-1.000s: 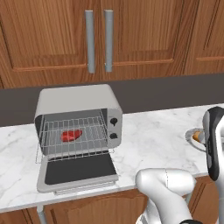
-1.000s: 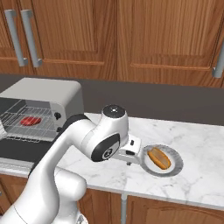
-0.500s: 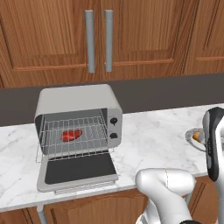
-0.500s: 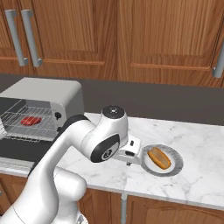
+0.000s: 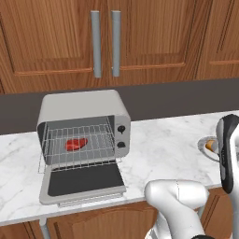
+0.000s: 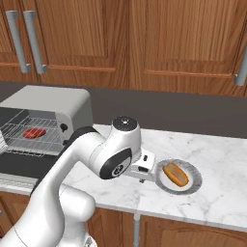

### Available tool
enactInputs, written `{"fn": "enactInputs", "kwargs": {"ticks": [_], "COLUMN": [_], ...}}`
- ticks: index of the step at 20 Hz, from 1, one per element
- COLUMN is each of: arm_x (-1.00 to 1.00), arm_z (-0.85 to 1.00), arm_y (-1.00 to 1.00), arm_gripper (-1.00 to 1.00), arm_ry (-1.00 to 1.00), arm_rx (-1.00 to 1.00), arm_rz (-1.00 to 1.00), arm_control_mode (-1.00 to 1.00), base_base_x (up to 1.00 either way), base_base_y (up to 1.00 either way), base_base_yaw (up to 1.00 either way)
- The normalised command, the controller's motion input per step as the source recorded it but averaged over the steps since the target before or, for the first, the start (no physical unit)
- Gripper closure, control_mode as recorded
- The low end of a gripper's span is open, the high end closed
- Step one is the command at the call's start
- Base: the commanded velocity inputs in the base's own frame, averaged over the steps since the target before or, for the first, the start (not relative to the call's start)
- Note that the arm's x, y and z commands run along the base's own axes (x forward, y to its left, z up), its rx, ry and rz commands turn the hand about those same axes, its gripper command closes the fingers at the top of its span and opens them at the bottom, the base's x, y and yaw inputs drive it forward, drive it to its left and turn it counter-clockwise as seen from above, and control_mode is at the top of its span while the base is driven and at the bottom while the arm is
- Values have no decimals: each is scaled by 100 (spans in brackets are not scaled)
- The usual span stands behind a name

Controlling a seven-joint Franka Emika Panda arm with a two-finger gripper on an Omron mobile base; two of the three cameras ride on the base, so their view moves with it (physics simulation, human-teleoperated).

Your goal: Open the toaster oven door. Place the hotdog bun on the top rack in the toaster oven and place the steak on the bottom rack.

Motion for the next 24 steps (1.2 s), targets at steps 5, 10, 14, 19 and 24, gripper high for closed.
{"fn": "enactInputs", "kwargs": {"ticks": [5,10,14,19,24], "arm_x": [0,0,0,3,20], "arm_z": [0,-1,-6,0,-2], "arm_y": [0,0,-13,-39,-37], "arm_gripper": [-100,-100,-100,-100,-100], "arm_ry": [0,0,-9,-6,3], "arm_rx": [0,0,-4,-4,-13], "arm_rz": [0,0,0,8,2], "arm_control_mode": [-100,-100,-100,-100,-100], "base_base_x": [0,0,0,0,0], "base_base_y": [0,0,0,0,0], "base_base_yaw": [0,0,0,0,0]}}
